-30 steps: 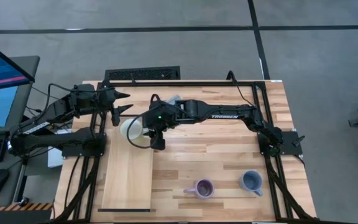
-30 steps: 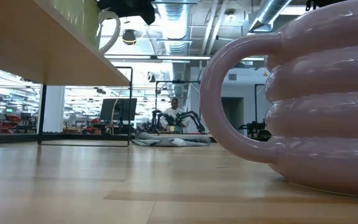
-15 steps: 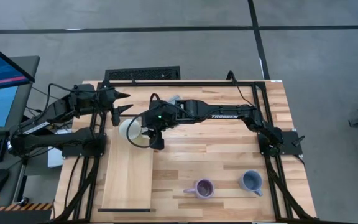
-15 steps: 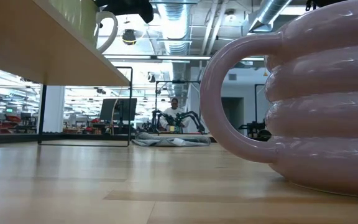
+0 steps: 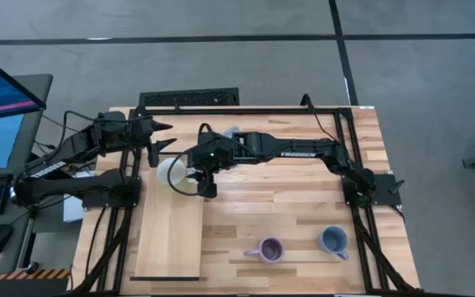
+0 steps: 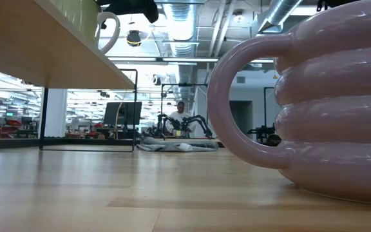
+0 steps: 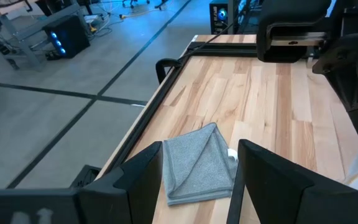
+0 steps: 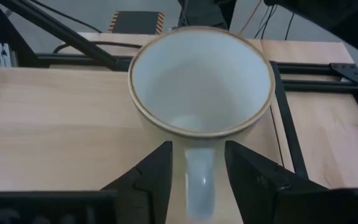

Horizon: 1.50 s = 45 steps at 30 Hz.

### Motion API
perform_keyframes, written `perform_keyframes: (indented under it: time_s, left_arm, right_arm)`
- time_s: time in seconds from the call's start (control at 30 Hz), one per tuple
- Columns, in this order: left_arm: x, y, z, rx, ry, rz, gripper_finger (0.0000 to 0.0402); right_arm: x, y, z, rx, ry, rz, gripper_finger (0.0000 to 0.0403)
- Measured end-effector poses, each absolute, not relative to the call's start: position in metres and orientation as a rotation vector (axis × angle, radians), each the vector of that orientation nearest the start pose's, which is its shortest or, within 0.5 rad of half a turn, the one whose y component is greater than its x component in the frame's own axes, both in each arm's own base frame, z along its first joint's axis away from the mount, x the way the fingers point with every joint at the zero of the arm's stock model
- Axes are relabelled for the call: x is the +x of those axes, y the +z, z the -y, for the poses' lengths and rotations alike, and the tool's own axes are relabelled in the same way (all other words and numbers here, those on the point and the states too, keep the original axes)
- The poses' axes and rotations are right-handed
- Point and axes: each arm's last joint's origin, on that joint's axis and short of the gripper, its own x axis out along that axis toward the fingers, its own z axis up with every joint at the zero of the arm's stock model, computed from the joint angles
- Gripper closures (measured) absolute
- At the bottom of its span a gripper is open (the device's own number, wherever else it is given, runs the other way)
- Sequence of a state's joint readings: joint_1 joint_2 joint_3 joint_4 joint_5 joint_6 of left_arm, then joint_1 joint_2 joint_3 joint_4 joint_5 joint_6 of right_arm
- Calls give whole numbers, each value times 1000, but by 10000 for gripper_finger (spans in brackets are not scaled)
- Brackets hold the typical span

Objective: Stack small to large cups/mugs on shelf
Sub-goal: Put the yellow mug on the shelf, then put the purple mug on the shelf

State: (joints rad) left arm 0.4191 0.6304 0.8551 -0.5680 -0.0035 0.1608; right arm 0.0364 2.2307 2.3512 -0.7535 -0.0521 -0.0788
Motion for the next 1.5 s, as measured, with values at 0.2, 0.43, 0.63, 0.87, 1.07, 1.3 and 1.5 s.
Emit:
perform_keyframes:
  time_s: [0.2,0.43,0.63,0.87,1.07,1.3,1.5]
  left_arm:
    - [112,339,-50,85,390,-375,199]
    - [112,339,-50,85,389,-375,199]
    - [112,339,-50,85,390,-374,199]
    - [112,339,-50,85,390,-374,199]
    - [112,339,-50,85,391,-373,199]
    - [106,340,-47,72,387,-361,199]
    - [94,335,-42,39,394,-342,199]
  right_arm:
    - [492,340,-19,-70,112,-685,228]
    - [484,354,-19,-78,114,-662,228]
    - [464,365,-19,-70,114,-750,229]
    - [422,388,-17,-72,121,-896,233]
    - [381,413,-23,-55,10,-974,234]
    - [334,441,-43,-109,-171,-944,237]
    - [303,439,-67,-130,-287,-922,239]
